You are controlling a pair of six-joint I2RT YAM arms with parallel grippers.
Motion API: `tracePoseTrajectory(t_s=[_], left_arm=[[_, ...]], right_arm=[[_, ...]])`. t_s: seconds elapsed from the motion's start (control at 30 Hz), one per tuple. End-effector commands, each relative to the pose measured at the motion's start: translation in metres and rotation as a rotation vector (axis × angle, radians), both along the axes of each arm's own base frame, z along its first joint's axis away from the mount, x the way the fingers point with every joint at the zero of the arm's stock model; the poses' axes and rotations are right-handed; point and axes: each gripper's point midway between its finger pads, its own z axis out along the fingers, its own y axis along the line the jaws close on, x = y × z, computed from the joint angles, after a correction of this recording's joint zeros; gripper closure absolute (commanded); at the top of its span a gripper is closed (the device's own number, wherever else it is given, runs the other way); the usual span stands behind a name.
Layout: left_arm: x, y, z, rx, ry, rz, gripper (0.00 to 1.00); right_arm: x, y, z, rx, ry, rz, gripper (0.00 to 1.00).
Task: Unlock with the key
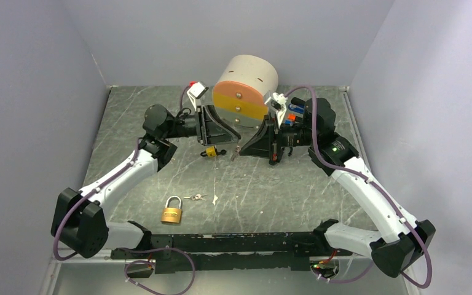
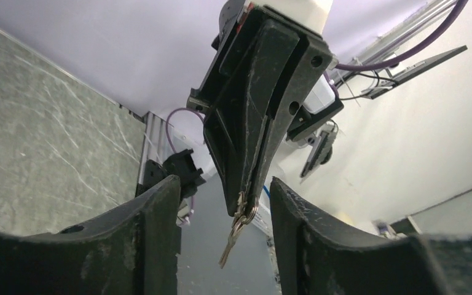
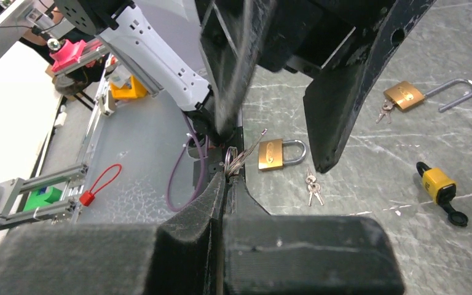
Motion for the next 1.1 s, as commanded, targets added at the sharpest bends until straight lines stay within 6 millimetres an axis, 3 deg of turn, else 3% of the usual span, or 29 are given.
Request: tracePoseTrajectory(t_s=[0.0, 0.13, 0.27, 0.37, 0.5, 0.57, 0.63, 0.73, 0.87, 1.07], left_arm=[[-0.009, -0.004, 0.0, -0.003, -0.051, -0.049, 0.46], [-0.011, -0.005, 0.001, -0.001, -0.062, -0.072, 0.68], [-0.016, -0.005, -0.004, -0.005, -0.058, -0.108, 0.8], [-0.021, -0.003, -0.003, -0.035, -0.063, -0.138, 0.96], [-0.021, -0.002, 0.0, -0.075, -0.093, -0.139, 0.97], [-0.016, -0.002, 0.002, -0.077, -0.126, -0.1, 0.97], [-0.005, -0.003, 0.004, -0.06, -0.173, -0.008, 0.97], [0.011, 0.002, 0.003, 0.032, -0.211, 0.157, 0.97], [0.025, 0.013, 0.013, 0.078, -0.32, 0.315, 0.98], [0.016, 0.009, 0.032, 0.048, -0.392, 0.242, 0.97]], right_arm=[[-0.004, 0.002, 0.019, 0.052, -0.068, 0.043, 1.0], [-0.003, 0.002, 0.018, 0.049, -0.065, 0.042, 1.0], [-0.001, 0.003, 0.016, 0.049, -0.062, 0.037, 1.0], [0.001, 0.003, 0.016, 0.05, -0.059, 0.03, 1.0], [0.009, 0.003, 0.016, 0.044, -0.054, -0.021, 1.0], [0.019, 0.001, 0.014, 0.016, -0.038, -0.088, 0.89], [0.025, -0.003, 0.012, 0.001, -0.035, -0.134, 0.59], [0.026, -0.008, 0.014, 0.012, -0.054, -0.17, 0.34], [0.025, -0.01, 0.026, 0.058, -0.07, -0.2, 0.25], [0.044, -0.016, 0.056, 0.201, -0.086, -0.351, 0.23]])
